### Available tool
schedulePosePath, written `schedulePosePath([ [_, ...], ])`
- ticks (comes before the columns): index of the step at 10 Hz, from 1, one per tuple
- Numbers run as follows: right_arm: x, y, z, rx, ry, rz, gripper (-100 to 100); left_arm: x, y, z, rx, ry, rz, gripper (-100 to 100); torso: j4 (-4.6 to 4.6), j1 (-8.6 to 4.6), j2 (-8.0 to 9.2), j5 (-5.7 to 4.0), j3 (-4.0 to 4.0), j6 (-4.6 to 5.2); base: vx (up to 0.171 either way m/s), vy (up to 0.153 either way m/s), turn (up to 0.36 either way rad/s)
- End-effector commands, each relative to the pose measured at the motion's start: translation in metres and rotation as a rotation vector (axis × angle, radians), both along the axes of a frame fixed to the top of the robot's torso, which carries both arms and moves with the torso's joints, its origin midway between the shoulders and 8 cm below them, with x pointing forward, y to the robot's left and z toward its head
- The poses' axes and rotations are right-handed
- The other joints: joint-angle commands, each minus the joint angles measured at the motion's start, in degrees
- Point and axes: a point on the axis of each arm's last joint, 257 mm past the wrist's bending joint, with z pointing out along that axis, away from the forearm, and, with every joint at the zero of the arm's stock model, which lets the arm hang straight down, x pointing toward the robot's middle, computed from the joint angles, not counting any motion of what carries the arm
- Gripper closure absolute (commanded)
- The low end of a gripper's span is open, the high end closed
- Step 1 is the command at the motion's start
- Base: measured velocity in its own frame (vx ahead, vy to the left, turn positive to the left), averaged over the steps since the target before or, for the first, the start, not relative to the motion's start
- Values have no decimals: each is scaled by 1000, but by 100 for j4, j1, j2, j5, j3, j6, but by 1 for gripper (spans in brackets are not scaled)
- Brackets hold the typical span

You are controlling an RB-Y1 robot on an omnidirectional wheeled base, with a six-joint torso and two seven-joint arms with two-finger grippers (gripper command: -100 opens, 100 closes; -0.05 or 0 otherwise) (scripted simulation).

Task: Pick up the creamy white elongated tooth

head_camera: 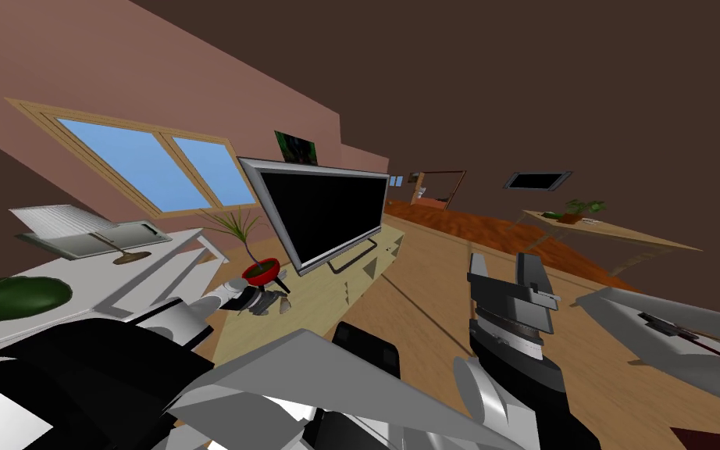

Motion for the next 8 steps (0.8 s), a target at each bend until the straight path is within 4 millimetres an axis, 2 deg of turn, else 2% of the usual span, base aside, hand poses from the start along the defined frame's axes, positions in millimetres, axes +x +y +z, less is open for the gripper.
schedulePosePath([
  [1, 0, 0, 0, 0, 0, 0, 0, -15, 0, -8, 13, 35, -12, -100, 0, 0, 0, 0, 0, 0, 46, -17, -51],
  [3, 0, 0, 0, 0, 0, 0, 0, -15, 0, -8, 13, 35, -12, -100, 0, 9, 2, 1, 1, -1, 16, -2, 2],
  [5, 0, 0, 0, 0, 0, 0, 0, -39, -3, -23, 32, 83, -43, -100, 1, 17, 4, 3, 3, 1, 48, 22, -92],
  [8, 0, 0, 0, 0, 0, 0, 0, -38, -3, -22, 31, 82, -39, -100, -1, 21, -3, 6, -2, 2, 31, 7, -4],
])
